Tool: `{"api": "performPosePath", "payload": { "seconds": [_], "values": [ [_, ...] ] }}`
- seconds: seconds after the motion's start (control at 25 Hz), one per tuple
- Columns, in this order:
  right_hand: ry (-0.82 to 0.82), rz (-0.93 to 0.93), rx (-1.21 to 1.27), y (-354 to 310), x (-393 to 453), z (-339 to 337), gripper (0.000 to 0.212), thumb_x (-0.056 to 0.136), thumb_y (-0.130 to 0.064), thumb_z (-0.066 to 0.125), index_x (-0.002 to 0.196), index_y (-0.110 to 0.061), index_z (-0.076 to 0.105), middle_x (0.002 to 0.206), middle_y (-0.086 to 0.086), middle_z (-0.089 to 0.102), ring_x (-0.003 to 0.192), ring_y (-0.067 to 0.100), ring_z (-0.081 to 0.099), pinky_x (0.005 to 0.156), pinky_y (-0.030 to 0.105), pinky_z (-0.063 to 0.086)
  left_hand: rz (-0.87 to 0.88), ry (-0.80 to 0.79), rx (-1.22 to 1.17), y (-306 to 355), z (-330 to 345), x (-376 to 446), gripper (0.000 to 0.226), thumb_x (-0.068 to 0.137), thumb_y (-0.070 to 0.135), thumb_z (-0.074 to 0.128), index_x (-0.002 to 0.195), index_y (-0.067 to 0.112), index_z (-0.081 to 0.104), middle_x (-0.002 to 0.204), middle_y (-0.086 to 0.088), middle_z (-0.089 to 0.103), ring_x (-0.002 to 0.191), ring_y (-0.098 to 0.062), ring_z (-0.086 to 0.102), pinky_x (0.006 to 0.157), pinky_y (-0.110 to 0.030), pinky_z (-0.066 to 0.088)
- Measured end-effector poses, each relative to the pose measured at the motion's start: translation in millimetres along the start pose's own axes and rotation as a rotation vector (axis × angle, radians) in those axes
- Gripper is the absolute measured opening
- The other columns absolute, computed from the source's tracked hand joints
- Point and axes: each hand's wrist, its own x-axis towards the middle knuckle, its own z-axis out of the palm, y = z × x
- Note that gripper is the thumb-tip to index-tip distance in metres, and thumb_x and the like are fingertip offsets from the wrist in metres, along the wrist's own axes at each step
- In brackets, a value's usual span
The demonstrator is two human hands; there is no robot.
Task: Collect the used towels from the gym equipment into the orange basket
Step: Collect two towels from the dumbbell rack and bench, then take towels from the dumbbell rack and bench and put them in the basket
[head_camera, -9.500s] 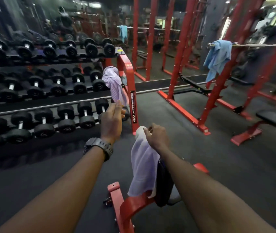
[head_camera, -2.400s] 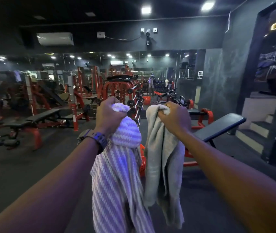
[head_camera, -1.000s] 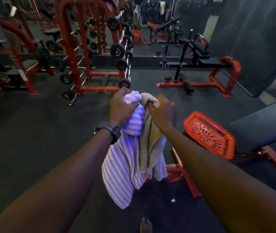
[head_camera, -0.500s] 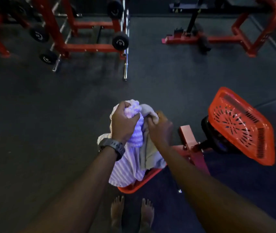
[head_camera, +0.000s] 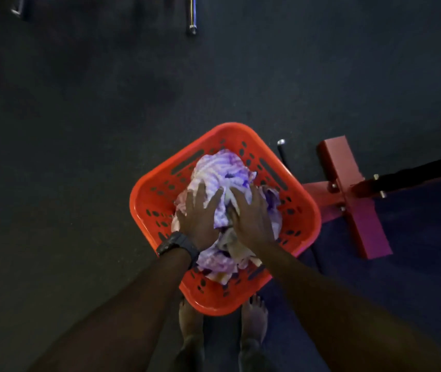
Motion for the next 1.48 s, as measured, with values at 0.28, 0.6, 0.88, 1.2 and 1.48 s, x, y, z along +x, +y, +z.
{"api": "performPosePath", "payload": {
  "seconds": [0.28,0.6,0.88,1.2,1.48],
  "values": [
    [-0.193,-0.024,-0.082,45,41,100,0.058,0.108,-0.024,0.035,0.161,-0.028,0.011,0.166,0.004,0.017,0.152,0.026,0.021,0.115,0.045,0.031,-0.028,-0.158,0.093,-27,93,61,0.087,0.099,0.036,0.057,0.158,0.032,-0.007,0.168,-0.01,-0.015,0.154,-0.04,-0.01,0.112,-0.061,0.03],
    [0.151,0.1,0.261,-8,52,-31,0.03,0.098,-0.034,0.057,0.112,-0.009,0.068,0.116,0.017,0.068,0.114,0.034,0.06,0.094,0.041,0.044,0.02,0.043,-0.462,2,-53,63,0.066,0.086,0.029,0.077,0.146,0.02,0.051,0.155,-0.014,0.043,0.145,-0.028,0.038,0.117,-0.038,0.032],
    [0.474,0.068,0.949,-147,59,-390,0.039,0.103,-0.03,0.053,0.067,-0.018,0.061,0.059,-0.007,0.062,0.045,-0.003,0.055,0.054,0.025,0.049,0.267,0.478,-0.941,172,-405,-31,0.011,0.096,0.023,0.064,0.094,0.013,0.069,0.092,-0.011,0.072,0.085,-0.023,0.066,0.079,-0.035,0.05],
    [0.865,-0.172,0.983,-236,-87,-735,0.043,0.101,-0.038,0.054,0.064,-0.019,0.064,0.058,-0.004,0.066,0.056,0.015,0.064,0.064,0.039,0.056,0.611,0.644,-1.14,340,-660,-223,0.023,0.102,0.025,0.053,0.084,0.015,0.064,0.079,-0.006,0.068,0.063,-0.017,0.062,0.054,-0.026,0.047],
    [1.12,-0.149,0.913,-252,-208,-779,0.041,0.102,-0.035,0.054,0.066,-0.017,0.065,0.062,0.0,0.066,0.056,0.013,0.063,0.065,0.038,0.054,0.814,0.567,-1.154,379,-689,-302,0.027,0.102,0.029,0.053,0.083,0.014,0.065,0.077,-0.005,0.068,0.058,-0.014,0.061,0.053,-0.024,0.049]
  ]
}}
